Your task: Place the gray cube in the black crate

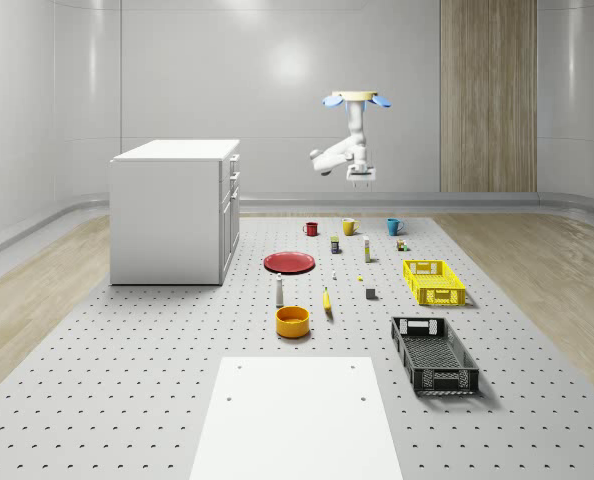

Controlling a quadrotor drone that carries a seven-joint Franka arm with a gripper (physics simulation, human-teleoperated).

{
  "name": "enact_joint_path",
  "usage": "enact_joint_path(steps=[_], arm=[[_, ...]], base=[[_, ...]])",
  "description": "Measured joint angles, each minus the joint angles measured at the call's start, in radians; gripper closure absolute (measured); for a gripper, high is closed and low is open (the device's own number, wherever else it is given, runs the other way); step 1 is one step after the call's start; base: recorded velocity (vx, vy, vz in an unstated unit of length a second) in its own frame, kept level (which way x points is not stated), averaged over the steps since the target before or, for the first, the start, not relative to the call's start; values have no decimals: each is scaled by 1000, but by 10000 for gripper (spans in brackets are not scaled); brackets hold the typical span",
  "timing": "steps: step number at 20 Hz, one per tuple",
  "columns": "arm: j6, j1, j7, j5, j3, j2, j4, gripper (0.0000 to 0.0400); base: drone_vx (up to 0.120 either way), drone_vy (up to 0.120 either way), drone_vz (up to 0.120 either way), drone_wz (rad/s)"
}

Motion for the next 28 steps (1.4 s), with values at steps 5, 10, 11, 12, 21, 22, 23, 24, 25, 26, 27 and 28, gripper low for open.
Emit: enact_joint_path(steps=[5, 10, 11, 12, 21, 22, 23, 24, 25, 26, 27, 28], arm=[[20, -16, 14, 12, 12, -28, 2, 0], [42, -28, 24, 25, 22, -54, 3, 0], [46, -30, 26, 28, 24, -60, 4, 0], [51, -32, 28, 31, 26, -65, 4, 0], [91, -48, 43, 54, 40, -109, 7, 0], [95, -49, 44, 56, 41, -114, 8, 0], [99, -51, 46, 59, 43, -118, 8, 0], [104, -52, 47, 61, 44, -123, 8, 0], [108, -54, 48, 63, 45, -128, 9, 0], [112, -55, 50, 66, 46, -132, 9, 0], [116, -57, 51, 68, 48, -137, 9, 0], [120, -58, 52, 70, 49, -141, 9, 0]], base=[[120, 0, 0, 0], [120, 0, 0, 0], [120, 0, 0, 0], [120, 0, 0, 0], [120, 0, 0, 0], [120, 0, 0, 0], [120, 0, 0, 0], [120, 0, 0, 0], [120, 0, 0, 0], [120, 0, 0, 0], [120, 0, 0, 0], [120, 0, 0, 0]])
